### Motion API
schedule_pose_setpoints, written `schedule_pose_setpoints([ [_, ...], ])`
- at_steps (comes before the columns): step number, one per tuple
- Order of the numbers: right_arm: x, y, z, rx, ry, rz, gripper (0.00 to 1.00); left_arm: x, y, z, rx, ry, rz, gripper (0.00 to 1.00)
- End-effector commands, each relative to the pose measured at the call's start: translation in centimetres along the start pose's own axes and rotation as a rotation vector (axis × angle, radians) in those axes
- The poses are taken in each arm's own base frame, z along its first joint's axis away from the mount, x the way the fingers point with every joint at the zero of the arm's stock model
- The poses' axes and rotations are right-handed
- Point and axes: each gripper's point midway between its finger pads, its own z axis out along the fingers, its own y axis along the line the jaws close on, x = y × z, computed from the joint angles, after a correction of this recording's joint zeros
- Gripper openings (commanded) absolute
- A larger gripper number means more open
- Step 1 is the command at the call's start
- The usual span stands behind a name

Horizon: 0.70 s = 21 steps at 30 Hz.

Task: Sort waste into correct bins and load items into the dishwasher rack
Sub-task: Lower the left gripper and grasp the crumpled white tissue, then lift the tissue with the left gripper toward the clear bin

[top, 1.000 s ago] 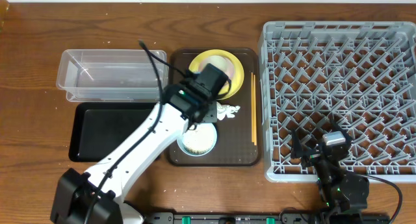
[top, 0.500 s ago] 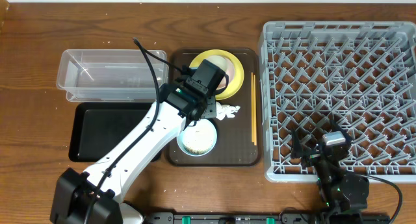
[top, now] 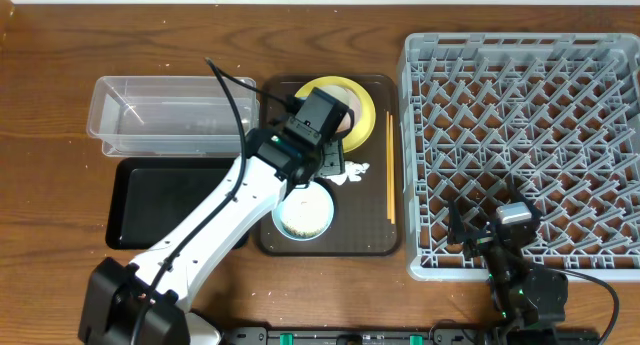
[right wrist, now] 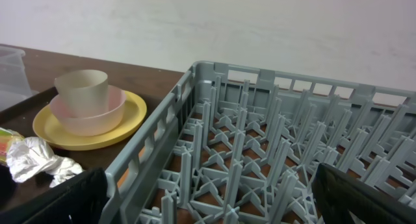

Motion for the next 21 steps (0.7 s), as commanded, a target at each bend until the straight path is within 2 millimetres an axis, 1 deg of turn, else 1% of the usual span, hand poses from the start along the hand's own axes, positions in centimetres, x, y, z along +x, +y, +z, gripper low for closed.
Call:
schedule_pose_setpoints([
  [1, 0.2, -0.2, 0.0, 0.010, 0.007, 0.006, 0.99, 0.7, 0.4, 1.7, -0.033, 0.040, 0.002, 0.70],
  [6, 0.2, -0.2, 0.0, 0.010, 0.007, 0.005, 0.99, 1.4, 0.7, 3.9, -0.065, 0.083, 0.014, 0.70],
  [9, 0.2, -0.2, 0.0, 0.010, 0.007, 0.005, 0.99, 1.8, 0.6, 5.4, -0.071, 0.104, 0.060, 0.69],
  [12, 0.2, -0.2, 0.0, 0.010, 0.007, 0.005, 0.99, 2.1, 0.2, 6.5, -0.065, 0.117, 0.108, 0.69],
  [16, 0.2, -0.2, 0.0, 0.010, 0.007, 0.005, 0.99, 2.9, -1.6, 7.4, 0.004, 0.146, 0.195, 0.69],
  [21, 0.2, -0.2, 0.0, 0.010, 0.007, 0.005, 0.99, 3.1, -1.9, 7.9, 0.007, 0.145, 0.225, 0.69],
])
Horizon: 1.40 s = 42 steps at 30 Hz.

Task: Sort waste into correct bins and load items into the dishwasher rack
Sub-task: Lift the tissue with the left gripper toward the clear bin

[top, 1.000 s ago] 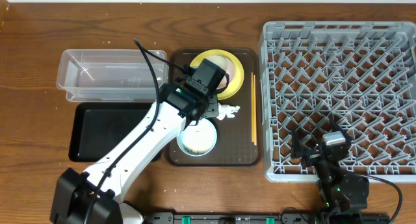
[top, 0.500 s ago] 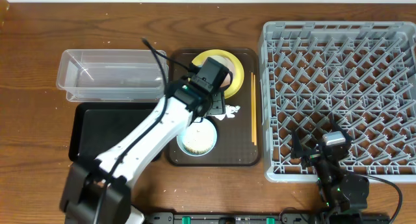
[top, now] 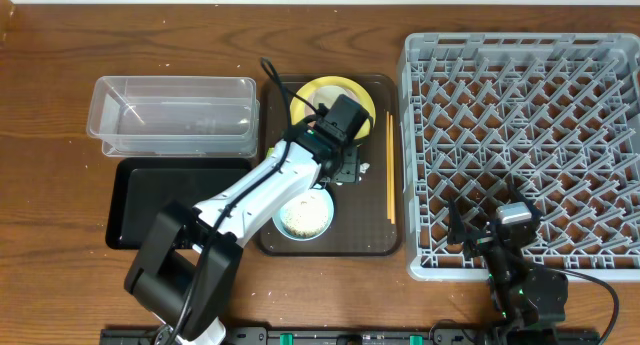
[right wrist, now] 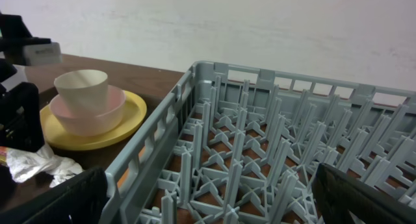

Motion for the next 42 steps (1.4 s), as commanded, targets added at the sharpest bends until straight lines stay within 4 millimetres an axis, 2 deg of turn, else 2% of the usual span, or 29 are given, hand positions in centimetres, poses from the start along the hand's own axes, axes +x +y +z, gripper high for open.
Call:
schedule_pose_setpoints([
  [1, 0.2, -0.2, 0.0, 0.010, 0.007, 0.005, 0.99, 0.5, 0.0, 0.8, 0.000, 0.024, 0.043, 0.69],
  [6, 0.2, -0.2, 0.0, 0.010, 0.007, 0.005, 0.99, 0.4, 0.8, 1.2, -0.046, 0.016, 0.044, 0.68],
  [14, 0.2, -0.2, 0.0, 0.010, 0.007, 0.006, 0.99, 1.1, 1.0, 2.4, -0.062, 0.048, 0.049, 0.68],
  [17, 0.2, -0.2, 0.0, 0.010, 0.007, 0.005, 0.99, 1.0, 0.9, 2.5, -0.060, 0.044, 0.049, 0.57],
  [19, 0.2, -0.2, 0.0, 0.010, 0.007, 0.005, 0.99, 0.7, 0.8, 2.6, -0.054, 0.033, 0.048, 0.55],
  [27, 0.2, -0.2, 0.0, 0.010, 0.007, 0.005, 0.99, 0.6, 0.7, 2.8, -0.053, 0.031, 0.048, 0.55],
  [33, 0.2, -0.2, 0.0, 0.010, 0.007, 0.005, 0.99, 1.1, 1.0, 3.8, -0.065, 0.053, 0.049, 0.54],
  [39, 0.2, -0.2, 0.0, 0.010, 0.007, 0.005, 0.99, 0.9, 0.9, 3.9, -0.063, 0.048, 0.049, 0.19],
  [40, 0.2, -0.2, 0.0, 0.010, 0.007, 0.005, 0.99, 0.8, 0.9, 3.7, -0.061, 0.044, 0.048, 0.10],
  [42, 0.2, -0.2, 0.0, 0.010, 0.007, 0.005, 0.99, 0.5, 0.7, 3.1, -0.053, 0.030, 0.047, 0.06],
])
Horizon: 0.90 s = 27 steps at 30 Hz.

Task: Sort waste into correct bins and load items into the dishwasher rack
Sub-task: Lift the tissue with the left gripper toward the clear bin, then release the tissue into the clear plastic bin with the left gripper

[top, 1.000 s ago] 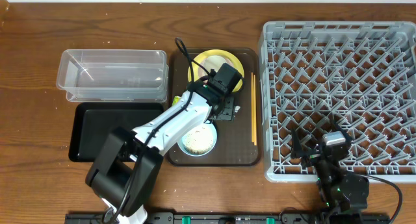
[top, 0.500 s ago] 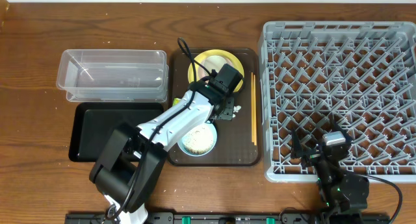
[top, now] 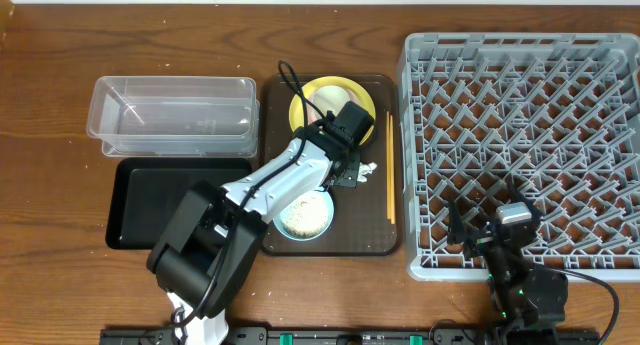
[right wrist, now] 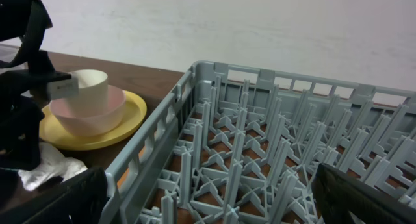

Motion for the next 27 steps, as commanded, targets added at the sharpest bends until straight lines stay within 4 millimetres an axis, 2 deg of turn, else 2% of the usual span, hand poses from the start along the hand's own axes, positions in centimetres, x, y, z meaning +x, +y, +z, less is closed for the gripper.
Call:
schedule_pose_setpoints([
  [1, 0.2, -0.2, 0.0, 0.010, 0.007, 0.005, 0.99, -0.5, 0.1, -1.2, 0.003, -0.031, 0.001, 0.06],
  [5, 0.2, -0.2, 0.0, 0.011, 0.007, 0.005, 0.99, -1.5, -0.2, -4.2, 0.032, -0.091, -0.003, 0.06],
  [8, 0.2, -0.2, 0.0, 0.010, 0.007, 0.005, 0.99, -2.4, -0.2, -7.3, 0.054, -0.161, -0.011, 0.06],
  [12, 0.2, -0.2, 0.0, 0.010, 0.007, 0.005, 0.99, -3.6, 1.8, -11.7, 0.029, -0.270, -0.049, 0.06],
  [15, 0.2, -0.2, 0.0, 0.010, 0.007, 0.005, 0.99, -4.3, 4.4, -14.6, -0.004, -0.340, -0.105, 0.06],
  [18, 0.2, -0.2, 0.0, 0.010, 0.007, 0.005, 0.99, -5.2, 8.7, -17.0, -0.087, -0.413, -0.193, 0.06],
  [20, 0.2, -0.2, 0.0, 0.010, 0.007, 0.005, 0.99, -5.6, 11.4, -17.9, -0.134, -0.443, -0.254, 0.06],
  [23, 0.2, -0.2, 0.0, 0.010, 0.007, 0.005, 0.99, -5.9, 14.9, -18.1, -0.176, -0.446, -0.346, 0.06],
  [27, 0.2, -0.2, 0.0, 0.010, 0.007, 0.005, 0.99, -5.9, 19.4, -16.9, -0.241, -0.412, -0.448, 0.07],
])
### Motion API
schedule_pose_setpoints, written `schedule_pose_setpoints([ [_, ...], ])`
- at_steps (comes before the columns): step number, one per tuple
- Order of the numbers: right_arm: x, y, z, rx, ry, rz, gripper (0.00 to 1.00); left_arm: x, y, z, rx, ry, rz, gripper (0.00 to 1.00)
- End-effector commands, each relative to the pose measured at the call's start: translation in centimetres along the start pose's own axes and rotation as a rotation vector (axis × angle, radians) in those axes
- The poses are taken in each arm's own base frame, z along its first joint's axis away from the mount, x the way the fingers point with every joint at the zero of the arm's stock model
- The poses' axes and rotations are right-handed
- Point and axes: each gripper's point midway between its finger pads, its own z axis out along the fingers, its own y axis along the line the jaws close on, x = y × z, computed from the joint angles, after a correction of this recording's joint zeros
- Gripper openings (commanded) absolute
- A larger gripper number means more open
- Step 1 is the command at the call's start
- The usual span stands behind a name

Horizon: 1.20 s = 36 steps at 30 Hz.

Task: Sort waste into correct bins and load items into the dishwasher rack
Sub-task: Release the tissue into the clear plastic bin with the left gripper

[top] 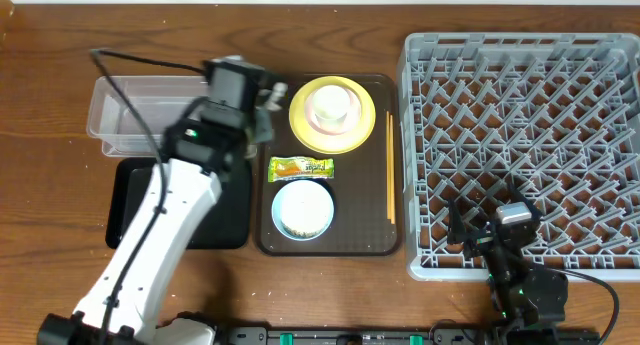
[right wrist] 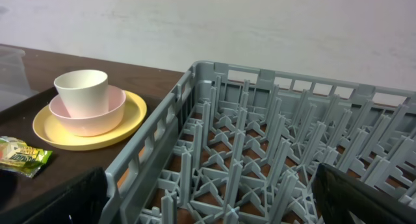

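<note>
My left gripper (top: 267, 93) hangs over the right end of the clear bin (top: 160, 115), shut on a crumpled white paper, of which a small bit shows at its tips. On the brown tray (top: 375, 240) lie a green-yellow wrapper (top: 300, 167), a white-rimmed bowl (top: 303, 210), chopsticks (top: 389, 165) and a yellow plate (right wrist: 91, 134) carrying a pink bowl (right wrist: 91, 113) and a cream cup (right wrist: 81, 89). My right gripper (right wrist: 208, 204) rests open over the front edge of the grey dishwasher rack (top: 520, 135).
A black tray (top: 150, 200) lies in front of the clear bin, partly under my left arm. The rack fills the right side of the table. The wrapper (right wrist: 23, 156) also shows in the right wrist view.
My left gripper was down on the crumpled paper in the middle of the brown tray. Now it is up by the clear bin, the paper is gone from the tray, and the wrapper lies uncovered.
My left gripper stood above the crumpled paper beside the yellow plate, then lower over it, then down on it. Now the paper is off the tray and the gripper is at the clear bin. The right arm stayed still at the rack.
</note>
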Motion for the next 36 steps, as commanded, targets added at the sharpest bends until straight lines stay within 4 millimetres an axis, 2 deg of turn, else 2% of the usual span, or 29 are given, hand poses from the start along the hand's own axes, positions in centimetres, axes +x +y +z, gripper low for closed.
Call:
schedule_pose_setpoints([
  [1, 0.2, -0.2, 0.0, 0.010, 0.007, 0.005, 0.99, -0.5, 3.2, 1.7, -0.094, 0.016, -0.060, 0.07],
  [5, 0.2, -0.2, 0.0, 0.010, 0.007, 0.005, 0.99, -0.8, 6.0, 4.4, -0.157, 0.044, -0.116, 0.10],
  [9, 0.2, -0.2, 0.0, 0.010, 0.007, 0.005, 0.99, -0.9, 7.8, 6.8, -0.196, 0.060, -0.155, 0.13],
  [12, 0.2, -0.2, 0.0, 0.010, 0.007, 0.005, 0.99, -0.8, 8.8, 8.0, -0.217, 0.074, -0.172, 0.26],
  [14, 0.2, -0.2, 0.0, 0.010, 0.007, 0.005, 0.99, -0.6, 9.4, 8.4, -0.229, 0.085, -0.181, 0.42],
  [17, 0.2, -0.2, 0.0, 0.010, 0.007, 0.005, 0.99, -0.6, 9.7, 8.6, -0.234, 0.087, -0.187, 0.57],
  [21, 0.2, -0.2, 0.0, 0.010, 0.007, 0.005, 0.99, -0.7, 9.7, 8.5, -0.232, 0.082, -0.188, 0.63],
  [30, 0.2, -0.2, 0.0, 0.010, 0.007, 0.005, 0.99, -0.7, 8.9, 8.4, -0.187, 0.091, -0.193, 0.71],
  [36, 0.2, -0.2, 0.0, 0.010, 0.007, 0.005, 0.99, -1.9, 8.5, 6.6, -0.154, 0.040, -0.205, 0.72],
])
